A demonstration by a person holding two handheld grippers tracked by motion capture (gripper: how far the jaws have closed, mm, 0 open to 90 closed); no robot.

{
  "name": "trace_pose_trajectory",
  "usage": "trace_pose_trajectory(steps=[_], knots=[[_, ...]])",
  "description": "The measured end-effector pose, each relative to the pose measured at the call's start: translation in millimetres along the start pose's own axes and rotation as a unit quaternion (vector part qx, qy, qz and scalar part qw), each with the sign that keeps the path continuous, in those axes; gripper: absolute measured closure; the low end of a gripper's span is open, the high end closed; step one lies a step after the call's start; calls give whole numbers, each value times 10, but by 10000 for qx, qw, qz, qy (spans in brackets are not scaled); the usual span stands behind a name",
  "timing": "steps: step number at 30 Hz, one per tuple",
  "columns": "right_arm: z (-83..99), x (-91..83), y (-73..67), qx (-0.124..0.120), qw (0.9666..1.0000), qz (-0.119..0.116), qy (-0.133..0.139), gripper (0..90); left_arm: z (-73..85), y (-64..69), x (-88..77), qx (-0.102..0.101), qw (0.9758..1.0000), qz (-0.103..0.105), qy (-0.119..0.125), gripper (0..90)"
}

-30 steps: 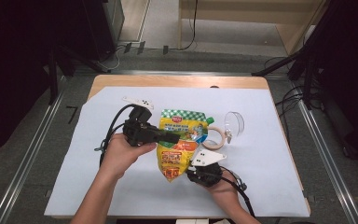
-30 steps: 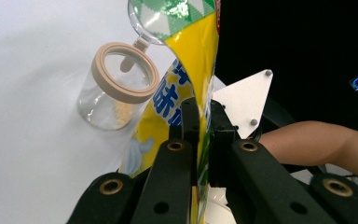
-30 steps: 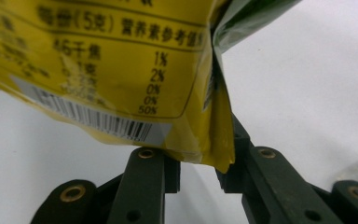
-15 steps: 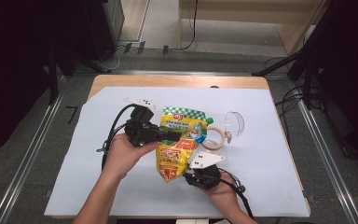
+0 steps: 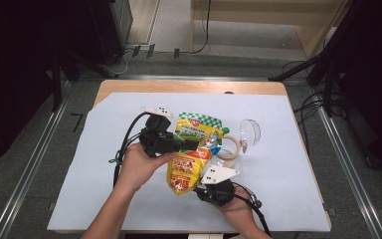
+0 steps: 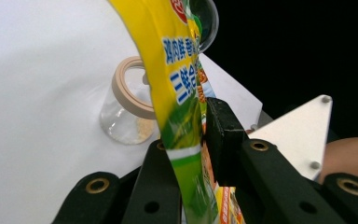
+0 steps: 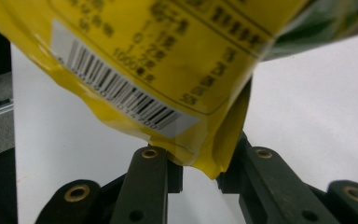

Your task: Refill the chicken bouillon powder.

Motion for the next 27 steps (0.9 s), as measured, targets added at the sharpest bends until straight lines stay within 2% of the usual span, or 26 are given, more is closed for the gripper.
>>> trace_pose_trajectory(steps=[3, 11, 15, 22, 27], knots=[[4, 8, -54, -100, 9999, -57, -18, 780, 13, 5, 69, 15, 10000, -39, -41, 816], [-9, -12, -116, -83, 9998, -198, 62, 768, 29, 10, 186, 118, 9998, -81, -114, 777], [-26, -32, -135, -83, 9996, -240, 105, 752, 41, -4, 237, 96, 9997, -89, -196, 762], [-25, -48, -126, 80, 9994, -300, 149, 748, 51, -22, 302, 62, 9996, -101, -261, 725], [-42, -64, -126, 181, 9989, -363, 218, 746, 60, -26, 337, -19, 9995, -94, -316, 648]])
Point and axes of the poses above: each handheld gripper's, and its own axes: x roughly forward along the jaws, z roughly out of its underside, y roughly to its right, the point moved 3 cm from there along x, roughly forward along the jaws, and after that the axes turned 8 degrees about y, right-handed, at the moved point
